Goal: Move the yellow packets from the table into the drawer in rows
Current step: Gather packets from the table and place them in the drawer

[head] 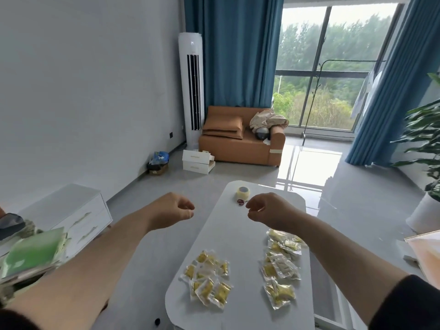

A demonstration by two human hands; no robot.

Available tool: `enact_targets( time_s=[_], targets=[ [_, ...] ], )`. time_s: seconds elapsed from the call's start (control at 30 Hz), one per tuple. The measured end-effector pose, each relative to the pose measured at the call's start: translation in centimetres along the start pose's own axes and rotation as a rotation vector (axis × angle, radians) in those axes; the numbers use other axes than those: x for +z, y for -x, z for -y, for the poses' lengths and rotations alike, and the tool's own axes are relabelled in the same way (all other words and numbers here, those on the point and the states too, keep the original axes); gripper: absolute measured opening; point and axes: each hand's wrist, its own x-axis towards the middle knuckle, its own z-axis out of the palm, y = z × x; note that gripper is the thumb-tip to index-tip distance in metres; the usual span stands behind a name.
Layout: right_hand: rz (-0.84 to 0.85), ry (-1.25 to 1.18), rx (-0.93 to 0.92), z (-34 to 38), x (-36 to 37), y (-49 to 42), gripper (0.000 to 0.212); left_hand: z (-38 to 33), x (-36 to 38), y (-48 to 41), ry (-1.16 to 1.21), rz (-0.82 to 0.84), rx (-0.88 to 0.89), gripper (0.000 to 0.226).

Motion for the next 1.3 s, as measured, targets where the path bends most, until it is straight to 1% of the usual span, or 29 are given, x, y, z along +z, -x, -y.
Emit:
enact_targets(
  time_s=[0.17, 0.33, 0.43, 0.53, 0.7, 0.83, 0.93, 1.03, 1.17, 1.3],
  targets=[
    [-0.054, 0.001, 0.066, 0.9, 1.1, -5.5, 0.028, 3.0, -2.3, -6.8, 0.007, 0.047, 0.044, 0.033],
    [-0.089, -0.033, 0.191, 1.4, 3.5, -10.6, 0.027, 6.8, -4.1, -14.1, 0.031, 0.122, 0.112, 0.031],
    [-0.093, -0.071, 0.259, 0.6, 5.6, -12.9, 0.028, 9.1, -3.8, -17.9, 0.041, 0.162, 0.125, 0.030],
    [-0.058, -0.124, 0.323, -1.2, 8.5, -14.5, 0.027, 11.4, -2.0, -20.5, 0.069, 0.217, 0.116, 0.028],
    [0.015, -0.195, 0.407, -5.7, 14.2, -16.8, 0.024, 16.2, 3.5, -23.8, 0.126, 0.313, 0.046, 0.017],
    [0.115, -0.223, 0.454, -10.7, 19.9, -18.4, 0.023, 19.8, 9.0, -26.0, 0.152, 0.385, -0.044, 0.025],
    [0.168, -0.269, 0.513, -14.8, 24.5, -19.2, 0.022, 22.5, 13.8, -27.7, 0.178, 0.421, -0.096, 0.014],
    [0.211, -0.295, 0.562, -19.1, 29.7, -19.8, 0.023, 25.8, 19.2, -29.7, 0.180, 0.443, -0.149, 0.013],
    [0.290, -0.306, 0.574, -24.6, 36.7, -20.9, 0.024, 30.7, 26.2, -31.7, 0.234, 0.500, -0.239, 0.014],
    [0.366, -0.309, 0.574, -28.4, 42.7, -21.6, 0.023, 34.5, 32.4, -32.8, 0.190, 0.569, -0.247, 0.022]
  ],
)
